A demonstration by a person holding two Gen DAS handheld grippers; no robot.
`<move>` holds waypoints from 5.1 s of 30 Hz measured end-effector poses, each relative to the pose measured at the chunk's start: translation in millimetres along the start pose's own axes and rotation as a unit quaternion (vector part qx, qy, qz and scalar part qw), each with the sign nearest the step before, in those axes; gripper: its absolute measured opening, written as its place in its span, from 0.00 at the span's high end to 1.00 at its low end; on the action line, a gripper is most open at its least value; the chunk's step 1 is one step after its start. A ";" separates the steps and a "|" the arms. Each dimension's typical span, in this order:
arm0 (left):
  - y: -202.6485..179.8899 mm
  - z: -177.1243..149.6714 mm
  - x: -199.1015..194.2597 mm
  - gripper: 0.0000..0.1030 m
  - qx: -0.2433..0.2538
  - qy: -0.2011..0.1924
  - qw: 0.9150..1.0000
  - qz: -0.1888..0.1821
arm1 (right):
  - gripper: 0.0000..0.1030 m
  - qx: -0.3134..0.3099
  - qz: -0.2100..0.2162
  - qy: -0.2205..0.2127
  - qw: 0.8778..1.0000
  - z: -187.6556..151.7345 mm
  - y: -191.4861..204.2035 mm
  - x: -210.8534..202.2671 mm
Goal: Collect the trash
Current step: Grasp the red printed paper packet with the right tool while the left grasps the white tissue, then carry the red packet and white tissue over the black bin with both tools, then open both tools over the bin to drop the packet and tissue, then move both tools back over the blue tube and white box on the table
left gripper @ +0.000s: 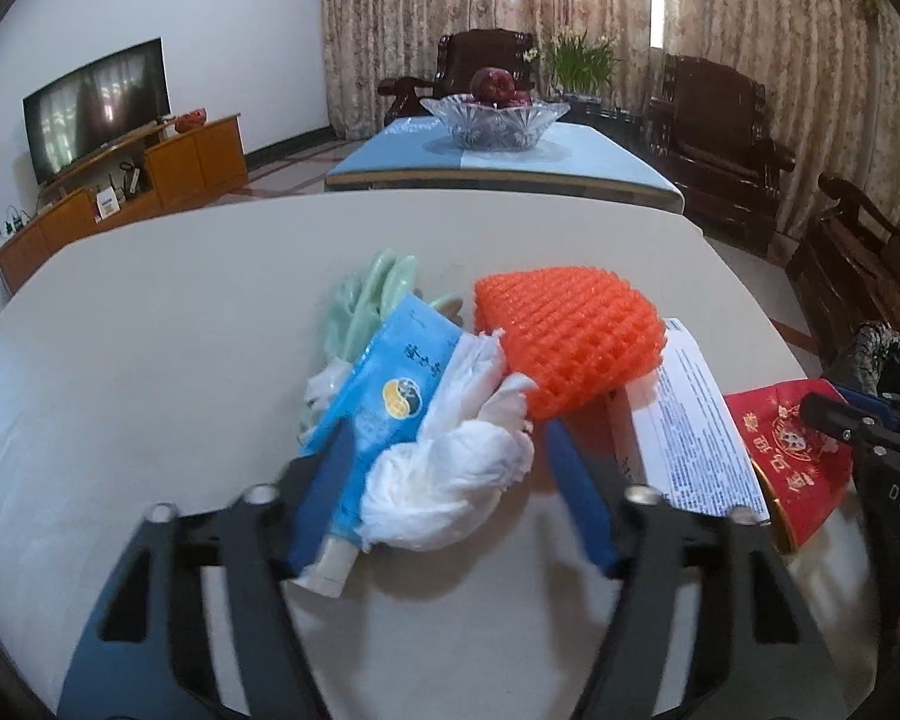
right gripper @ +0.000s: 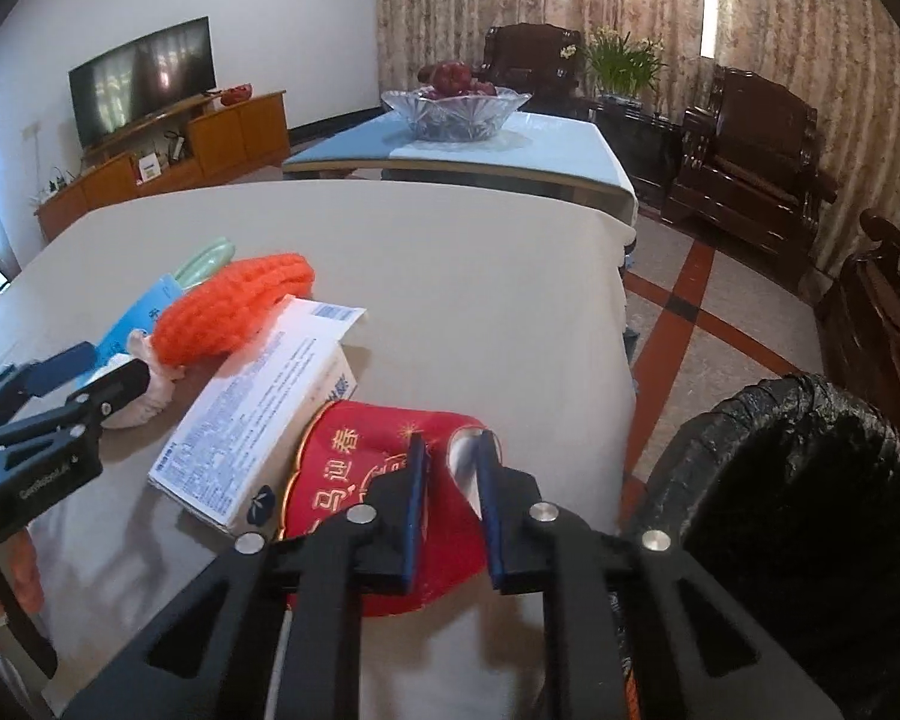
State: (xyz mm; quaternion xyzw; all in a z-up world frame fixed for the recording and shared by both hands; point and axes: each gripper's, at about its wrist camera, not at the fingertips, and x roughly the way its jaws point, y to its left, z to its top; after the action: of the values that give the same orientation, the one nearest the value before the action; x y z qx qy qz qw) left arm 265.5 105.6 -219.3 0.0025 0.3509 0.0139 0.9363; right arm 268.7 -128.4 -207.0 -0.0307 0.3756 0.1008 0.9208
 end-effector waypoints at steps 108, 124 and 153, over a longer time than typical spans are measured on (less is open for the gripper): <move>-252.8 14.6 -97.8 0.24 0.079 -0.050 0.972 -0.215 | 0.18 0.160 -0.187 -0.100 0.964 -73.2 -220.3 -189.5; -114.4 27.6 -112.2 0.10 0.029 -0.081 0.993 -0.085 | 0.06 0.122 -0.108 -0.123 0.979 -34.8 -140.7 -165.6; 69.3 -1.7 -79.7 0.10 -0.037 -0.047 0.997 0.039 | 0.06 0.043 -0.001 -0.083 0.996 9.5 63.2 -31.7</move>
State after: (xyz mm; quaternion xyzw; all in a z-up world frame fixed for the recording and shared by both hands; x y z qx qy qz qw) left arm 202.6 172.7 -167.2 -0.0176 0.3053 0.0629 0.9500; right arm 239.9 -70.5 -176.8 0.0169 0.3021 0.0856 0.9493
